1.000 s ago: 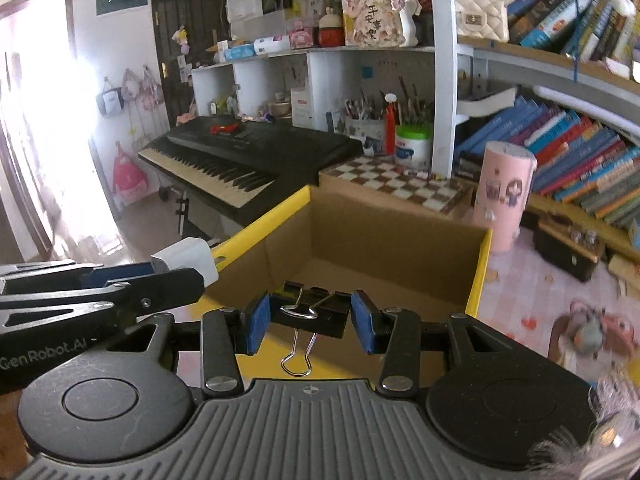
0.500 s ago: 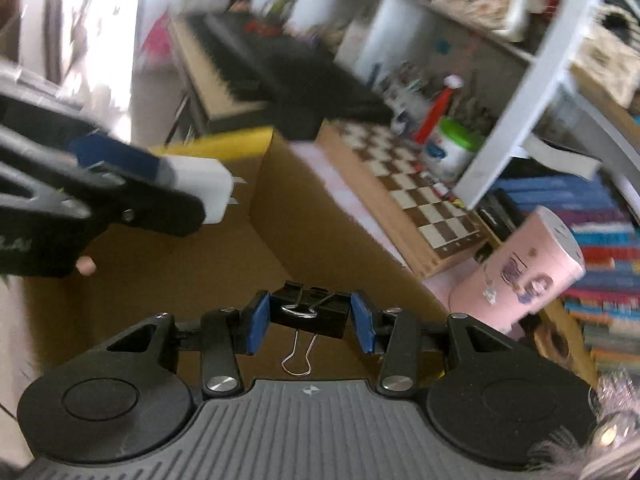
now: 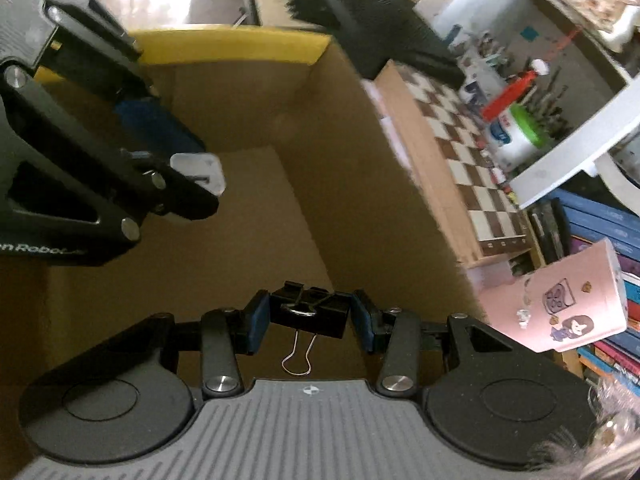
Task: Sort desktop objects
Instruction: 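Open the left tool to drop the charger into the box while the right tool drops the clip, then withdraw both open tools from the yellow box back over the table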
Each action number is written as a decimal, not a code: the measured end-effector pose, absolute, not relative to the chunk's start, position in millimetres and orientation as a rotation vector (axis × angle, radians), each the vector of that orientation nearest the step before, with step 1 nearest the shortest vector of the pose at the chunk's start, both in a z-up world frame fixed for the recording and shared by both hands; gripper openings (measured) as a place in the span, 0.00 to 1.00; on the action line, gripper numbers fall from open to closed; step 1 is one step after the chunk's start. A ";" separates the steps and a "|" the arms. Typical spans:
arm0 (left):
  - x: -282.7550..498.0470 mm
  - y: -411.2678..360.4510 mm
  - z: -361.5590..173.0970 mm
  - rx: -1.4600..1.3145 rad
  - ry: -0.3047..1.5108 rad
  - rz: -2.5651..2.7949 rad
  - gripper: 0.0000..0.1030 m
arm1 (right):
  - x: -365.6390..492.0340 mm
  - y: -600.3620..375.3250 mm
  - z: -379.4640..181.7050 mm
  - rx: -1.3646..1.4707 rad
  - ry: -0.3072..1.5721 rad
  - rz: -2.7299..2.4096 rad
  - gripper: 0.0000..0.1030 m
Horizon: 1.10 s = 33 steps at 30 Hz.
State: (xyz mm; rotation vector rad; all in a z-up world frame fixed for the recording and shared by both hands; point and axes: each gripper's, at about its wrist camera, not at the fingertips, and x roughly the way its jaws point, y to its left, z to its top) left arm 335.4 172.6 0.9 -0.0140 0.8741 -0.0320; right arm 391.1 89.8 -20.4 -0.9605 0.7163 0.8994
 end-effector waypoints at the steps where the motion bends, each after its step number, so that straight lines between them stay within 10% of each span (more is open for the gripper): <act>1: 334.7 172.5 1.5 -0.014 0.870 -0.029 0.24 | 390.5 90.5 -20.8 -0.970 0.714 0.901 0.41; 8: 324.3 160.7 9.0 0.075 0.792 0.000 0.53 | 383.4 83.5 -9.2 -0.915 0.647 0.892 0.59; 33: 184.4 148.2 73.6 -0.065 0.389 0.196 0.86 | 291.4 -20.8 86.0 -0.221 0.409 0.544 0.70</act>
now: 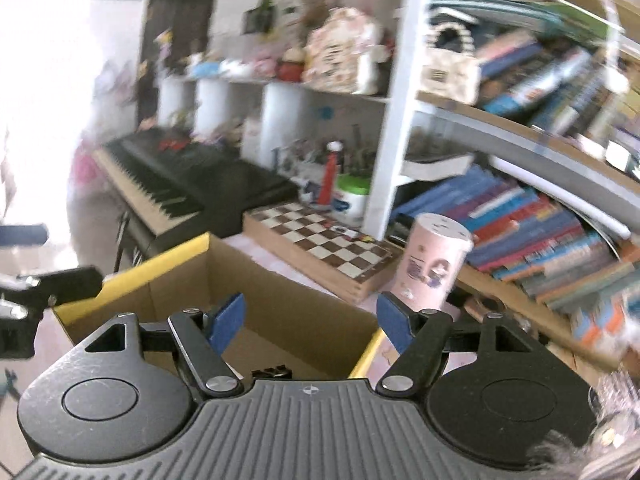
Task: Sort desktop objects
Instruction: 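Withdraw both open tools from the yellow box back over the table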
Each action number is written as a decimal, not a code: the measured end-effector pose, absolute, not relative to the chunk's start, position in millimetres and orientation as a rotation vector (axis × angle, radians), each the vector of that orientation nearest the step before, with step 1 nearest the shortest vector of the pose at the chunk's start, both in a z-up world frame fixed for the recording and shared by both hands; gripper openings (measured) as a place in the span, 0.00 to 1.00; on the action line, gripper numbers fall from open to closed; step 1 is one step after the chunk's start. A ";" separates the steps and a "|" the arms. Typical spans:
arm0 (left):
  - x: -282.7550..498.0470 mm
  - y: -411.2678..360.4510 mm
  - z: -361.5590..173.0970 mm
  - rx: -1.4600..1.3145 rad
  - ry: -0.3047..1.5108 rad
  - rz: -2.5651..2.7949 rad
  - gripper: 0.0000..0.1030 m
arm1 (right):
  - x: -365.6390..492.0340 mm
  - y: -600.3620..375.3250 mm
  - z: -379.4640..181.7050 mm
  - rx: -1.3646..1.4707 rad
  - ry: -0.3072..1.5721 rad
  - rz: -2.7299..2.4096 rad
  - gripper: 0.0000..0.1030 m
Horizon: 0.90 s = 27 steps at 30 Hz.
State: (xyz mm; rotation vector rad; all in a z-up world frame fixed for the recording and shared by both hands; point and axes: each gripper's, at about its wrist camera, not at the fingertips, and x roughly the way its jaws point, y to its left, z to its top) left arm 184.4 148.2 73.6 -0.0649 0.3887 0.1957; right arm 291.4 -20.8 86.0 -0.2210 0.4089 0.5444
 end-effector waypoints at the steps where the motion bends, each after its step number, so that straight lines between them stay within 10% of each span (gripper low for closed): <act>1: 179.1 148.0 72.8 -0.072 0.388 0.201 0.86 | 284.8 -23.0 85.2 -0.201 0.406 0.526 0.71; 27: 55.0 151.8 29.2 -0.109 0.482 0.231 0.91 | 130.3 -17.1 26.5 -0.142 0.514 0.426 0.76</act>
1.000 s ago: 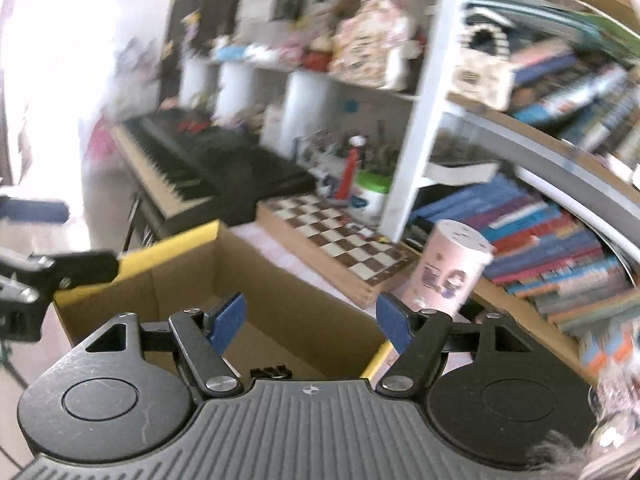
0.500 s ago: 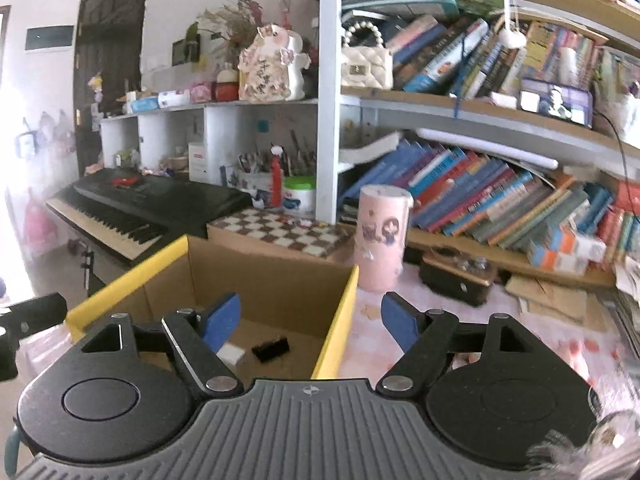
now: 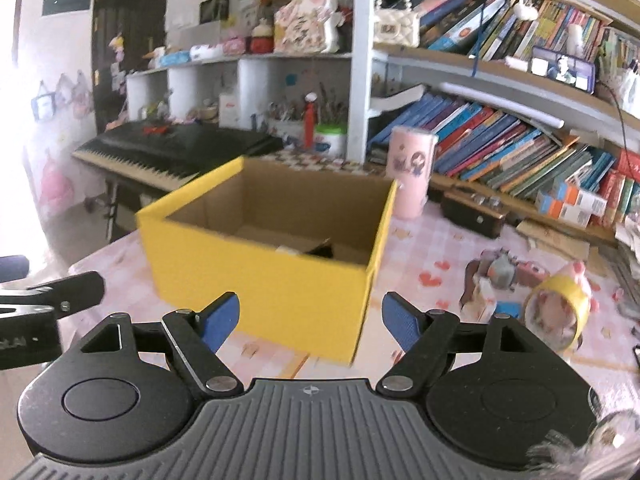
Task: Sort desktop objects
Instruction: 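Withdraw both open tools from the yellow box back over the table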
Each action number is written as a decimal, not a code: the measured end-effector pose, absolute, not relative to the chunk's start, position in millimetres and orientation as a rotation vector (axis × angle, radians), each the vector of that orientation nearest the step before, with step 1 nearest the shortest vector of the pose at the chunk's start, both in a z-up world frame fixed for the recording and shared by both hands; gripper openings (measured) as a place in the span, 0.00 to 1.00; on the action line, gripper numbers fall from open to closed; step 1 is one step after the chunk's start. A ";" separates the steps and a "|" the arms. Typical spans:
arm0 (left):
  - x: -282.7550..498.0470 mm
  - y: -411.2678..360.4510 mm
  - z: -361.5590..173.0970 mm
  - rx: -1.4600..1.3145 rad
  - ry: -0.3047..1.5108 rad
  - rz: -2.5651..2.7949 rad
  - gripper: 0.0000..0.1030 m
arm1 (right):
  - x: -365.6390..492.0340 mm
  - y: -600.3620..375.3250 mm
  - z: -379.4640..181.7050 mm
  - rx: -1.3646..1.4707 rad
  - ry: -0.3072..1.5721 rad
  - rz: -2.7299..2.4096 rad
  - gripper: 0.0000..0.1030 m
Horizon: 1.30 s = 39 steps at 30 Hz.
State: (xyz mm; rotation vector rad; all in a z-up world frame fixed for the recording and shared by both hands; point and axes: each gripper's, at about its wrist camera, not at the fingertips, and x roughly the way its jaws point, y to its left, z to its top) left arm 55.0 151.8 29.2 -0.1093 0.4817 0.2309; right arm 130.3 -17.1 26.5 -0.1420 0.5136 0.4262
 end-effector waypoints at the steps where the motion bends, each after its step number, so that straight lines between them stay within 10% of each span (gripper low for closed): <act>1: 50.9 152.2 27.5 -0.112 0.490 0.230 0.91 | 126.0 -15.6 25.6 -0.148 0.519 0.429 0.76; 39: -37.4 143.3 5.8 -0.108 0.631 0.192 0.93 | 26.1 -26.2 -1.2 -0.169 0.655 0.414 0.81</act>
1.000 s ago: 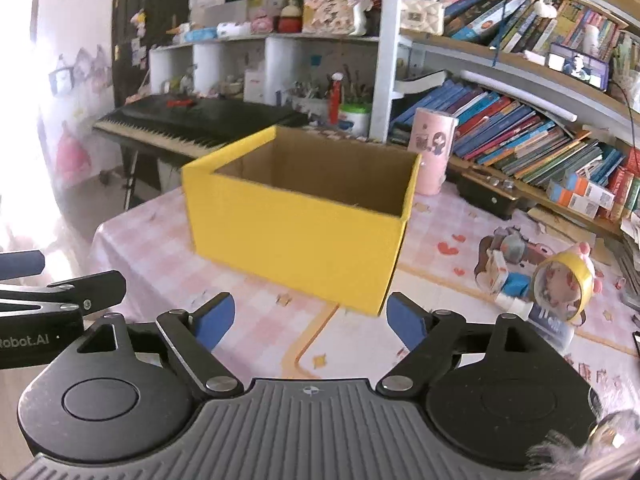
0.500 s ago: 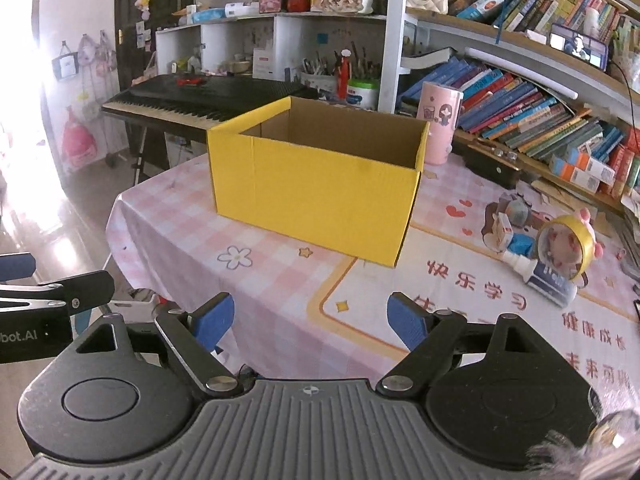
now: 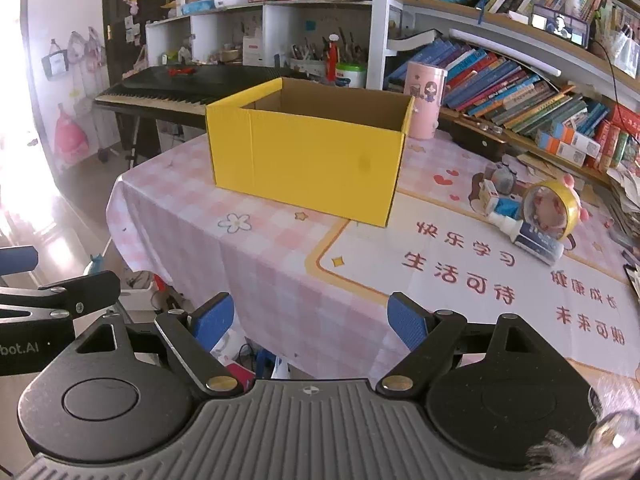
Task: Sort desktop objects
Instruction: 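Withdraw both open tools from the yellow box back over the table, then move the left tool toward the white spray bottle while the right tool approaches the yellow tape roll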
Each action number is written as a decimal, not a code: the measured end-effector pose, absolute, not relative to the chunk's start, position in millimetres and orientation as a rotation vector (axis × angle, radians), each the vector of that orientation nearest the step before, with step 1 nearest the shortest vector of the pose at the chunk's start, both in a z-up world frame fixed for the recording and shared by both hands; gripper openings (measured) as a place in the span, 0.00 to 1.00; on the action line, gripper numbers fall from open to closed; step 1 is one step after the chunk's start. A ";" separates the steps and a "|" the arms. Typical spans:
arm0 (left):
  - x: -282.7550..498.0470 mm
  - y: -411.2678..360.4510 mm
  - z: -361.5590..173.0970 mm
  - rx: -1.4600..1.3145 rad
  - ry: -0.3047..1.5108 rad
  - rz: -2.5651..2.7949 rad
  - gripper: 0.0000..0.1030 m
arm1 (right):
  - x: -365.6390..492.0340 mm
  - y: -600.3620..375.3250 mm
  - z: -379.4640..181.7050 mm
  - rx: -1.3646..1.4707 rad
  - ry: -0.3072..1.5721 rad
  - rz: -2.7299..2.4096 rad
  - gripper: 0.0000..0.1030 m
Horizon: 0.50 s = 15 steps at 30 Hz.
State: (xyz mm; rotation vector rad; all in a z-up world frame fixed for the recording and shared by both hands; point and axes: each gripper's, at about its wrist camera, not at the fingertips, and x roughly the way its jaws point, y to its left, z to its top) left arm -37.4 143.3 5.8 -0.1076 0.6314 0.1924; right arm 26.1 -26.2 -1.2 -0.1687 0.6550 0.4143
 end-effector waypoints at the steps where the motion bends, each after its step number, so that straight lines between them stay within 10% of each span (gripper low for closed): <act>1: -36.8 142.0 5.7 -0.108 0.633 0.188 0.93 | 25.2 -28.2 -1.2 -0.167 0.655 0.408 0.81; 15: -16.3 99.8 0.3 -0.057 0.657 0.036 0.94 | 17.7 -79.0 -5.3 -0.119 0.675 0.256 0.81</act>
